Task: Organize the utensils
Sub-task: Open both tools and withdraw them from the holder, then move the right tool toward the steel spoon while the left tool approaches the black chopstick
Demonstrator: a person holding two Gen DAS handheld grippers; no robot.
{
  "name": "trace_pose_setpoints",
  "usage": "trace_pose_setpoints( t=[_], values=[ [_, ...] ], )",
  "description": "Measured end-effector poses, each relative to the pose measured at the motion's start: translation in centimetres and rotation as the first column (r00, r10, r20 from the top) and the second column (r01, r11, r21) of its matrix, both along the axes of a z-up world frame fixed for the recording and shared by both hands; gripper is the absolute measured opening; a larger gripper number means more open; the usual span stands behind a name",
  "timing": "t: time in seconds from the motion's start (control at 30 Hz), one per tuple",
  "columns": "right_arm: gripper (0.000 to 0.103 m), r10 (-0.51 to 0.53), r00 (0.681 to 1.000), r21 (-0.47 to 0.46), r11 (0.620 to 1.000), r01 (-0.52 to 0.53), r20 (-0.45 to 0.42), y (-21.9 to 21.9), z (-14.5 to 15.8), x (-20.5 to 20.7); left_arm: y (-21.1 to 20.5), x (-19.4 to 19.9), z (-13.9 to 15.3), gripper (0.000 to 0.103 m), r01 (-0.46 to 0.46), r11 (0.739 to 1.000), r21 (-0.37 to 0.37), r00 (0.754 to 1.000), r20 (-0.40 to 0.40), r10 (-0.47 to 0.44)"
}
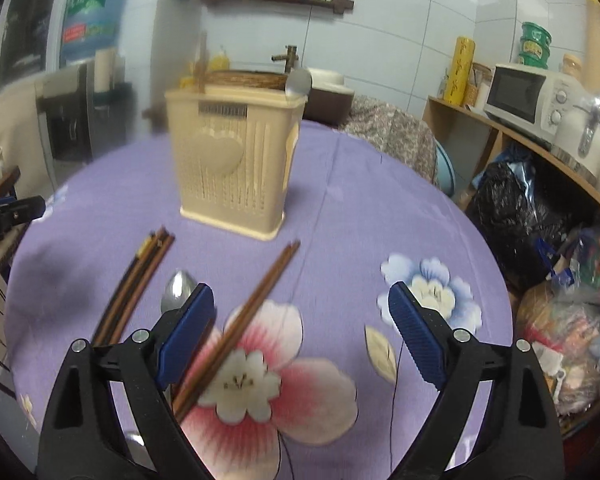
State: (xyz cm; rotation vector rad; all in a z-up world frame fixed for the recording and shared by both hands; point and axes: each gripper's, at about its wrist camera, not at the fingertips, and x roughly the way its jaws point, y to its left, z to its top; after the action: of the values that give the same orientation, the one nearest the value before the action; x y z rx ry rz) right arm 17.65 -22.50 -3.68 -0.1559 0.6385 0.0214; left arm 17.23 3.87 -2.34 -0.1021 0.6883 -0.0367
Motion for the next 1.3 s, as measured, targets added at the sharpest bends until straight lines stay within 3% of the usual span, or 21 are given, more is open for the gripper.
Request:
trace_pose_setpoints(
  t=[0.23,0.5,1.3],
  values=[
    [0.090,-0.050,0.996,0.037,0.998,0.053,-0.073,-1.2,-2.9,-2.1,-3.6,-1.6,-2.8,0.097,0.103,0.993,0.053,0.992,-0.083,-0.098],
    [0.093,-0.078,0.993,0.042,0.996,0.081,-0.083,-1.5,-3.2,-2.5,-6.5,-2.3,-4.8,0.093,0.185,0.976,0.112,0.976,-0.133,-0.170],
    [0.094,-0.073,0.988,0.053,0.995,0.081,-0.136,-0.8,-3.8,-1.9,-7.6,-1.0,-6.1,0.088,0.169,0.973,0.157,0.973,-0.181,-0.140]
  ],
)
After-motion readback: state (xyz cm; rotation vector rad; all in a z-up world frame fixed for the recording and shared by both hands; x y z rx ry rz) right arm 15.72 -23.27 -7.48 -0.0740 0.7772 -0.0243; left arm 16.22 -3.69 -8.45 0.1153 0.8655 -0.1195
